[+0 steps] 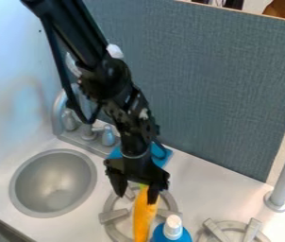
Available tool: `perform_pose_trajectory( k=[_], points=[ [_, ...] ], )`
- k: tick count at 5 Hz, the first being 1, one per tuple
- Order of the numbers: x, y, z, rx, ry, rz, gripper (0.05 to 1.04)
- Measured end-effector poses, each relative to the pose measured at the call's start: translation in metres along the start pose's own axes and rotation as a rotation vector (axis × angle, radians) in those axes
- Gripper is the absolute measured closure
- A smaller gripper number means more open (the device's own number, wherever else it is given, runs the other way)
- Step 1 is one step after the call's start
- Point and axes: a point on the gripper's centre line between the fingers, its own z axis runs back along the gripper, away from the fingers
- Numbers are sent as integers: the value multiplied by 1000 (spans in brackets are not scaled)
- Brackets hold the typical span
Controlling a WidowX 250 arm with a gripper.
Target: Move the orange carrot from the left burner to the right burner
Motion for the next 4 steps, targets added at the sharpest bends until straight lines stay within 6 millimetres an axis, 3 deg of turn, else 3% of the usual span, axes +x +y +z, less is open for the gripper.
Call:
perform_pose_trajectory(
  k=[3, 4],
  points=[
    [-1, -9, -30, 75, 103, -13, 122],
    [-3, -13, -33, 49, 121, 10, 379]
  ],
)
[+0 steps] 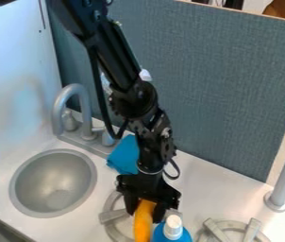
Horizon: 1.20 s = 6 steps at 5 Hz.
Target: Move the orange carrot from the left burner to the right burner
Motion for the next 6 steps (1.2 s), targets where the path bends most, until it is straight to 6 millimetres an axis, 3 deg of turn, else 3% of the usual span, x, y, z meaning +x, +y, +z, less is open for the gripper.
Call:
perform_pose_trajectory(
  k=[1, 2, 3, 5, 6],
  points=[
    [-1, 2, -2, -20, 0, 13, 528],
    [0, 1, -1, -34, -5, 38, 571],
    [5, -3, 19, -54, -45, 59, 584],
    [0, -16, 121, 15, -262, 50, 584],
    [-14, -38, 152, 19, -291, -19, 584]
  ],
)
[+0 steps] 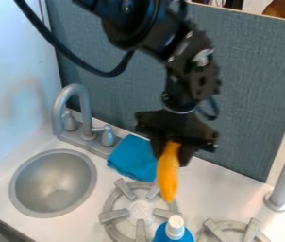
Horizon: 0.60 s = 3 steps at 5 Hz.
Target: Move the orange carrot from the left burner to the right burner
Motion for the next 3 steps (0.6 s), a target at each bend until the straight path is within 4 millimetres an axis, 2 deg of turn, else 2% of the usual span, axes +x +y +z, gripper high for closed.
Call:
perform_pose_trajectory(
  k=[1, 2, 3],
  points=[
    [-5, -28, 14, -30, -1, -76, 584],
    [-14, -58, 15, -85, 3, -137, 584],
    [-23, -77, 1, -109, -2, -131, 584]
  ],
)
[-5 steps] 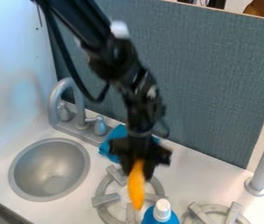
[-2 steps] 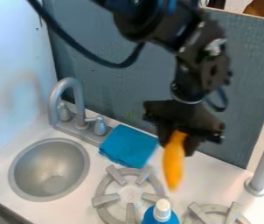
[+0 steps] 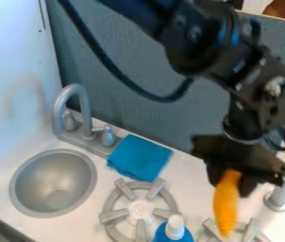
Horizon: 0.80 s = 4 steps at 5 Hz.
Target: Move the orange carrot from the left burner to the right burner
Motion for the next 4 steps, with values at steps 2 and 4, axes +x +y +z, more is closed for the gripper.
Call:
perform_pose_trajectory(
  k=[2, 4],
  points=[
    [-9, -26, -53, -104, 22, 59, 584],
    [-14, -34, -92, -142, 32, 90, 584]
  ],
)
